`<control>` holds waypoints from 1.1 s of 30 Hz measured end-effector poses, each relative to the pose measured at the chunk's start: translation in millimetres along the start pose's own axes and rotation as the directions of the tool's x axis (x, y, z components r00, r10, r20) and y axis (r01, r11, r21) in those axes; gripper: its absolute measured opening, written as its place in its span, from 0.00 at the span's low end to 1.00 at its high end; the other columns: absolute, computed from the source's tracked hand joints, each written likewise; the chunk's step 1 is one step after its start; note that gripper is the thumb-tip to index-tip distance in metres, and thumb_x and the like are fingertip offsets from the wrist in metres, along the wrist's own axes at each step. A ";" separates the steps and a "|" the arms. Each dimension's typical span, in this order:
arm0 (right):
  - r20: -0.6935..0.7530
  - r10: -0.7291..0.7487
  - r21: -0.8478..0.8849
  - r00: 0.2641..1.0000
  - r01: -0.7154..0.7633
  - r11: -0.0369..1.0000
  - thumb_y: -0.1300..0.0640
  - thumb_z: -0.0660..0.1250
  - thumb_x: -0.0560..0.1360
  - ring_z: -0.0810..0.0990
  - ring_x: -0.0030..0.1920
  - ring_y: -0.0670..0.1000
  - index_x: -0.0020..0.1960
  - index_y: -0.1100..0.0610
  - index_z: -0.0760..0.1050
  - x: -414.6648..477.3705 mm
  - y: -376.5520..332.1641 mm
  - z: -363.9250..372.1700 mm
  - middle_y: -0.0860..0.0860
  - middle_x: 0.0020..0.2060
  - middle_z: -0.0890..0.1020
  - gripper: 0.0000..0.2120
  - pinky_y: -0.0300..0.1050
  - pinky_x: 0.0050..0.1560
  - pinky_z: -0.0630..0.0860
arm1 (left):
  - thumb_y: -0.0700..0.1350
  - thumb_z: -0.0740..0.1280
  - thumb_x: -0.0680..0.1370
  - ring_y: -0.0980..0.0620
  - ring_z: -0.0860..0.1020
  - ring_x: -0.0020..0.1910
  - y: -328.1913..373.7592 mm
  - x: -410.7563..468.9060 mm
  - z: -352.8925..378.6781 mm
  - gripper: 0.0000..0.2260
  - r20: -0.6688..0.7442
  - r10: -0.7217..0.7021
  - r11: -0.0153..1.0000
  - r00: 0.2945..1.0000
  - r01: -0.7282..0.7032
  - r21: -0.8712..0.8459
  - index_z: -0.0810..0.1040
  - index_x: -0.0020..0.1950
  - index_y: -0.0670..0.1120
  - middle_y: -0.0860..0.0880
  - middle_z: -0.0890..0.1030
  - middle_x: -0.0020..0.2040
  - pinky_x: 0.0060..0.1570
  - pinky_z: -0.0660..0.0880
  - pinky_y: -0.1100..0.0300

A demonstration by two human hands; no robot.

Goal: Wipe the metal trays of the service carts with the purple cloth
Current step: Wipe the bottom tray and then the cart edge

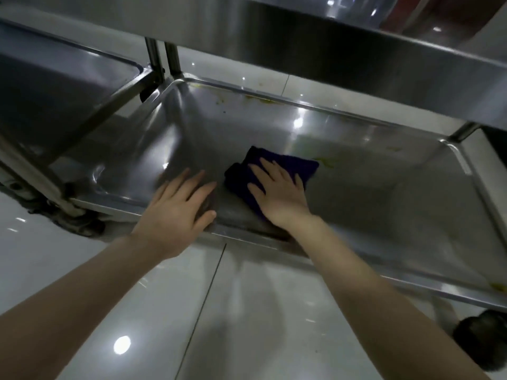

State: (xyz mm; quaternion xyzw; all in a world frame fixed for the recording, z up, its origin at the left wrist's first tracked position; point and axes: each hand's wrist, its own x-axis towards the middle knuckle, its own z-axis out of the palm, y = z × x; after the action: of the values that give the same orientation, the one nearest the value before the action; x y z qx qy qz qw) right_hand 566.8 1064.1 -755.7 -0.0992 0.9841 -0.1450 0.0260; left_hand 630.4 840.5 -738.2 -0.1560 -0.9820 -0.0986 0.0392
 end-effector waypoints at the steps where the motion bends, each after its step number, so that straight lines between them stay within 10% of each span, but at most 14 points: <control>1: -0.028 -0.044 -0.024 0.999 0.043 0.999 0.41 0.49 0.81 0.52 0.77 0.48 0.76 0.42 0.57 -34.5 2.4 2.4 0.43 0.77 0.56 0.24 0.59 0.74 0.50 | 0.61 0.47 0.76 0.45 0.57 0.76 8.6 6.3 1.1 0.31 -0.019 -0.003 1.000 1.000 0.002 -0.030 0.66 0.74 0.49 0.47 0.63 0.76 0.72 0.58 0.47; 6: -0.048 0.007 -0.046 0.999 -0.009 0.999 0.38 0.44 0.80 0.56 0.77 0.48 0.75 0.40 0.58 -105.1 36.3 -2.0 0.43 0.76 0.59 0.25 0.60 0.73 0.55 | 0.47 0.59 0.81 0.45 0.56 0.77 63.0 50.3 25.3 0.21 -0.080 -0.023 0.991 0.997 0.013 -0.132 0.66 0.74 0.47 0.45 0.63 0.76 0.73 0.56 0.48; 15: -0.018 0.280 0.038 0.960 -0.279 0.960 0.43 0.49 0.83 0.49 0.78 0.52 0.78 0.46 0.53 61.2 91.6 -42.4 0.47 0.79 0.51 0.24 0.67 0.73 0.47 | 0.51 0.56 0.82 0.47 0.51 0.78 77.1 49.9 48.1 0.22 -0.063 -0.002 0.997 0.998 -0.003 -0.075 0.62 0.76 0.53 0.51 0.60 0.77 0.75 0.49 0.45; 24: -0.056 0.106 -0.021 0.993 -0.107 0.994 0.39 0.45 0.81 0.53 0.77 0.47 0.76 0.40 0.56 -141.3 84.6 -19.0 0.42 0.77 0.56 0.24 0.60 0.74 0.53 | 0.57 0.42 0.78 0.46 0.54 0.77 86.5 44.6 35.6 0.28 -0.022 0.117 0.993 0.993 -0.117 0.013 0.66 0.74 0.52 0.50 0.62 0.76 0.75 0.51 0.45; 33: -0.025 0.396 0.070 0.918 -0.394 0.917 0.43 0.48 0.83 0.47 0.78 0.53 0.78 0.46 0.51 28.6 140.2 -58.7 0.48 0.79 0.49 0.25 0.67 0.73 0.45 | 0.59 0.40 0.77 0.47 0.55 0.77 91.4 44.7 36.9 0.30 0.020 0.090 0.996 0.996 -0.090 0.026 0.64 0.75 0.53 0.51 0.63 0.76 0.74 0.53 0.49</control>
State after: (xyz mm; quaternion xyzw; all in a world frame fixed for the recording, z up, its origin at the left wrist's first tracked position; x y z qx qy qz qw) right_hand 507.8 1206.3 -740.9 0.1051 0.9791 -0.1697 0.0389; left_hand 615.0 946.7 -752.8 -0.2003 -0.9756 -0.0822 0.0367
